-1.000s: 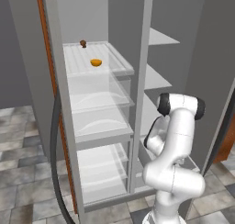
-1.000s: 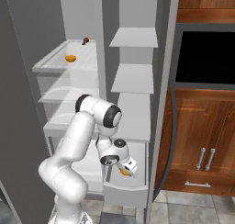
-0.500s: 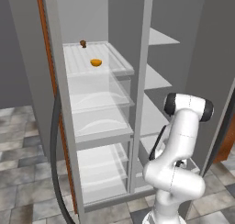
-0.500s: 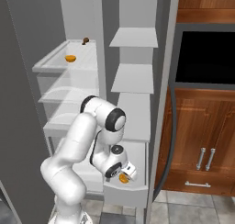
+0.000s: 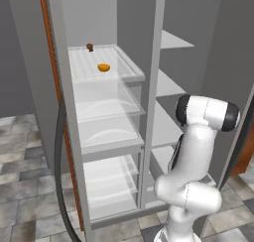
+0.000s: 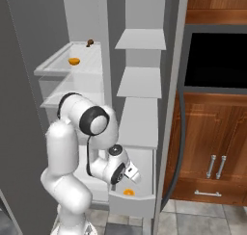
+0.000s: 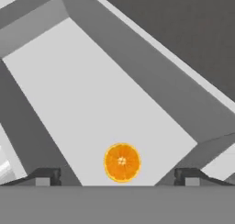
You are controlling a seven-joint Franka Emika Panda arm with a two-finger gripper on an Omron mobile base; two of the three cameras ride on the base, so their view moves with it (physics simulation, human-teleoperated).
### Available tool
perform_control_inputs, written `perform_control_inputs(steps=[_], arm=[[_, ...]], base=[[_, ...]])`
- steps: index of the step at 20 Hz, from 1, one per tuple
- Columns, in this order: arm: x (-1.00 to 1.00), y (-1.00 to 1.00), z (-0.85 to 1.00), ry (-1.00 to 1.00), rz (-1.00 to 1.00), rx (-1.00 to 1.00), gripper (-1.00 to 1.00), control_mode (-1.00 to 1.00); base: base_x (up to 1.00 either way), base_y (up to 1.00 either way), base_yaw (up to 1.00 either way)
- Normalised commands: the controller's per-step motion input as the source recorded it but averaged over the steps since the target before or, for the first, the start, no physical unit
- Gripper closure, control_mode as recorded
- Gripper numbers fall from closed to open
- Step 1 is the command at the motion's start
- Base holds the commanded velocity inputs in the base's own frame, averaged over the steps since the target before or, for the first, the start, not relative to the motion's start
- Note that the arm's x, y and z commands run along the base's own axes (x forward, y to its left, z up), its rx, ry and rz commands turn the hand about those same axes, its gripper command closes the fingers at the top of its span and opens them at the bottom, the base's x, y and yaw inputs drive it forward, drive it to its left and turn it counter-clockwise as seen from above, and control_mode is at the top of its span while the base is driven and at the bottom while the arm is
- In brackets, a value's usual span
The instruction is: Take the oranges from the fridge shelf and place them in the freezer drawer to begin freezing them.
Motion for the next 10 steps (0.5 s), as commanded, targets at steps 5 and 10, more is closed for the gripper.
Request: perform_control_inputs(steps=[5,10], arm=[[-0.55,0.19,1.00,-0.10,-0.05,0.00,-1.00,-1.00],[-0.39,0.28,1.00,-0.17,-0.01,-0.03,-1.00,-1.00]], base=[[0.00,0.00,0.00],[0.00,0.00,0.00]])
